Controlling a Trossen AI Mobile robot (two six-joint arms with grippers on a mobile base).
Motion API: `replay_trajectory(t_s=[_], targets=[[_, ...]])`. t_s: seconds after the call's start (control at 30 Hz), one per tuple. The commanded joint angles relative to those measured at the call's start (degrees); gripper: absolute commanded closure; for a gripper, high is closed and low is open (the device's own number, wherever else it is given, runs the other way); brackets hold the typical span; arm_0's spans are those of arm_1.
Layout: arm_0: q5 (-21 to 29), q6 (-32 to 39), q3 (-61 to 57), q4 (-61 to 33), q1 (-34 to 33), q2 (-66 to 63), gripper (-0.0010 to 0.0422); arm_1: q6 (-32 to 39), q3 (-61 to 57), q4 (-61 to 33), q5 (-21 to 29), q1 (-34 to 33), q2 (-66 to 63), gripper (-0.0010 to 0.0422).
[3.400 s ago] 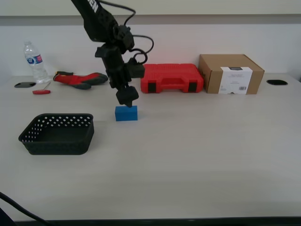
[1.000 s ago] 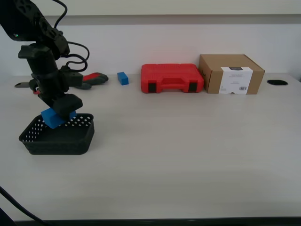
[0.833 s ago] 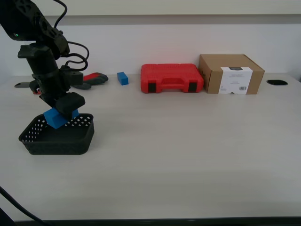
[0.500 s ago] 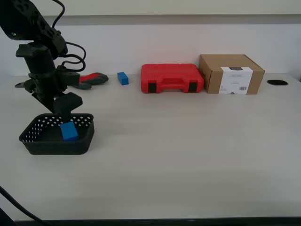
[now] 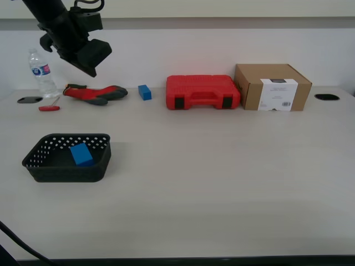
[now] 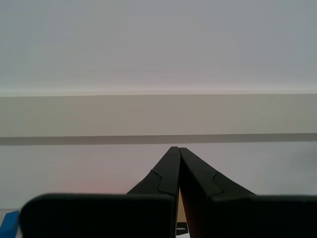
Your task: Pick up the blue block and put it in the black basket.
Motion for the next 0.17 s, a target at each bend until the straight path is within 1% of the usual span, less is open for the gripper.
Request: replay_trajectory(t_s=[0.03, 0.17], targets=[[-0.02, 0.0, 0.07, 0.28, 0.02, 0.02, 0.0413, 0.59, -0.09, -0.31, -0.83, 0.07, -0.09, 0.0414], [-0.02, 0.0, 0.07, 0.28, 0.02, 0.02, 0.0413, 0.63, -0.07, -0.37, -0.9, 0.07, -0.17, 0.0413]])
